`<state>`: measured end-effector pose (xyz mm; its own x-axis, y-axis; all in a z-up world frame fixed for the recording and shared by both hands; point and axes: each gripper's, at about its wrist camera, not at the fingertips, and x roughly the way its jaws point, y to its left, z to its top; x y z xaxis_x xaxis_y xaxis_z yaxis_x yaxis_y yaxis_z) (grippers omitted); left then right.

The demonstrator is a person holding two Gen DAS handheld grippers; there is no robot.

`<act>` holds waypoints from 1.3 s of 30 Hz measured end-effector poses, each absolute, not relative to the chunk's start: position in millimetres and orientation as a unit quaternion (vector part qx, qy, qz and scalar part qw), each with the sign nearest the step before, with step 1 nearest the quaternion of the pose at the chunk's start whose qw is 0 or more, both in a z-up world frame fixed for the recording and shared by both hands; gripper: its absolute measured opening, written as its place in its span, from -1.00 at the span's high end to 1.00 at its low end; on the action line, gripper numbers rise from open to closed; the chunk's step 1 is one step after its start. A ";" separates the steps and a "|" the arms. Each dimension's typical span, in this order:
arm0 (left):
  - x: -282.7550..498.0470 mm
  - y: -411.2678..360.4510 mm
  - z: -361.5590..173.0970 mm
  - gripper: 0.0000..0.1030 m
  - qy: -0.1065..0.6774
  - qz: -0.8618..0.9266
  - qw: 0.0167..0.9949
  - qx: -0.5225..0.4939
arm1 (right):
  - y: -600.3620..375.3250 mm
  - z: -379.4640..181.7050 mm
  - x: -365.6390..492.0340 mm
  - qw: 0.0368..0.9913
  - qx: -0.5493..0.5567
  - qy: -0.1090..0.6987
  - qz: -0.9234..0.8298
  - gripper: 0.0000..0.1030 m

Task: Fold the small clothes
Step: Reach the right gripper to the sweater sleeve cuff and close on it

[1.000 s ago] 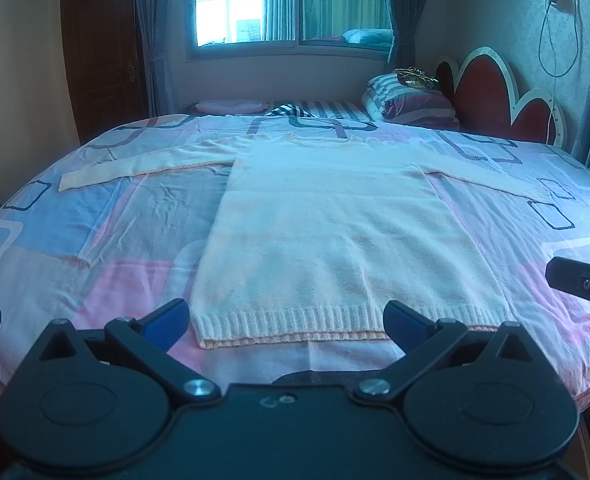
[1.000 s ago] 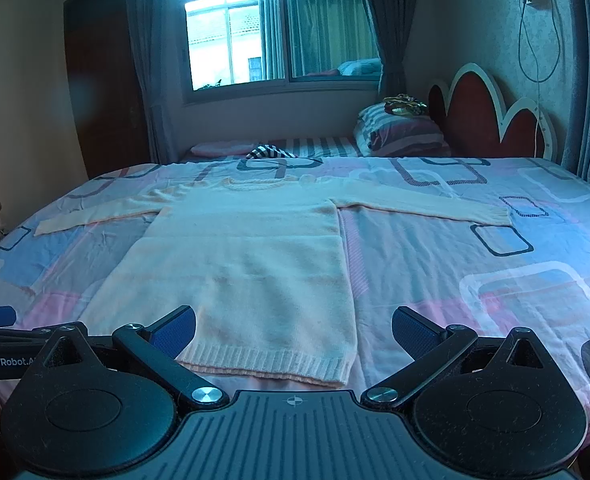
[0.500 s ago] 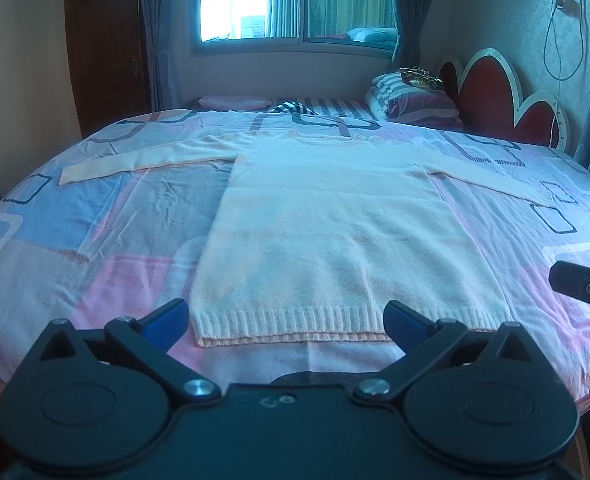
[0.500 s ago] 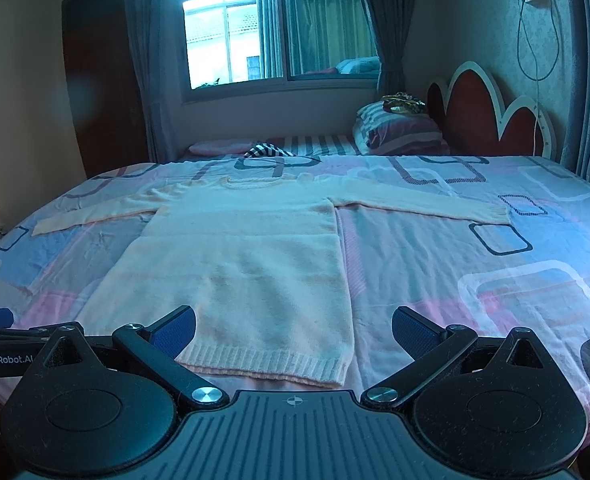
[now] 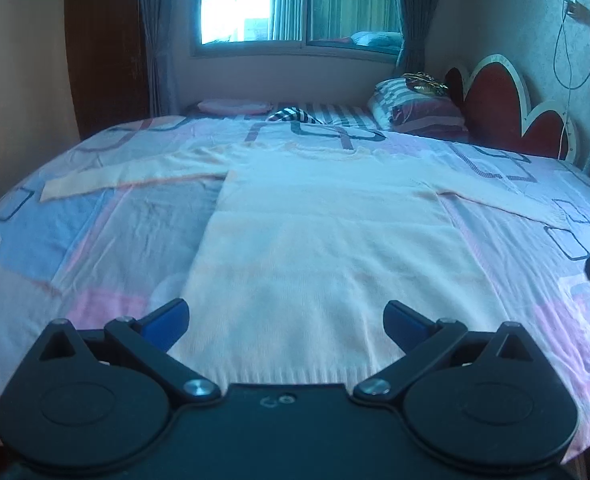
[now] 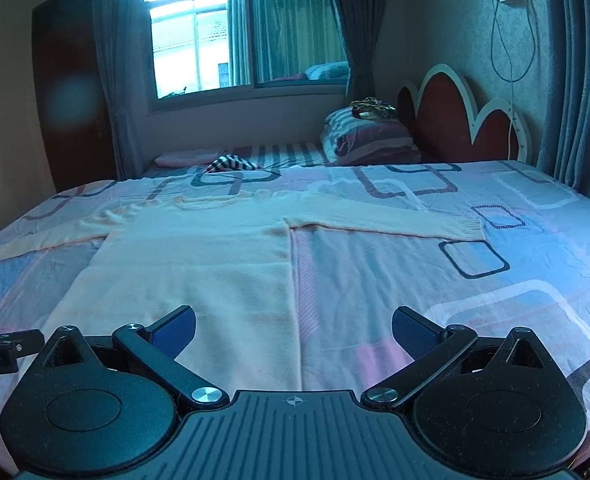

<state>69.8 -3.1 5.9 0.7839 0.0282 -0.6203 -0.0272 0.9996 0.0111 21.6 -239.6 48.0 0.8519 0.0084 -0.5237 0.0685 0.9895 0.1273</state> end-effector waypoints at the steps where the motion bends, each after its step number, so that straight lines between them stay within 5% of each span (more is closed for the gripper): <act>1: 77.7 -4.0 5.3 -0.99 0.331 0.015 0.944 -0.001 | -246.3 47.8 28.4 0.960 0.073 0.269 -0.022 -1.00; 24: 295.2 -78.6 -15.4 -0.96 0.330 -0.005 0.942 0.057 | -483.0 -24.8 247.2 0.933 0.200 0.256 -0.157 -0.99; 26: 306.3 -89.0 -19.3 -0.96 0.338 -0.008 0.938 0.082 | -500.7 -38.9 258.6 0.927 0.216 0.262 -0.162 -0.81; 27: 310.0 -91.9 -21.5 -0.96 0.341 -0.008 0.936 0.088 | -508.9 -46.6 265.4 0.921 0.223 0.273 -0.164 -0.41; 28: 314.2 -93.6 -24.2 -0.96 0.345 -0.011 0.934 0.091 | -516.7 -56.5 271.9 0.915 0.236 0.283 -0.166 -0.28; 33: 323.1 -93.1 -31.0 -0.96 0.363 -0.005 0.927 0.090 | -540.8 -87.5 283.1 0.893 0.290 0.295 -0.177 -0.28; 36: 328.5 -88.7 -34.0 -0.96 0.373 0.001 0.923 0.093 | -556.6 -103.3 285.2 0.869 0.347 0.297 -0.190 0.05; 39: 334.2 -78.8 -33.0 -0.95 0.376 0.009 0.922 0.087 | -568.4 -105.8 287.5 0.859 0.383 0.278 -0.195 0.07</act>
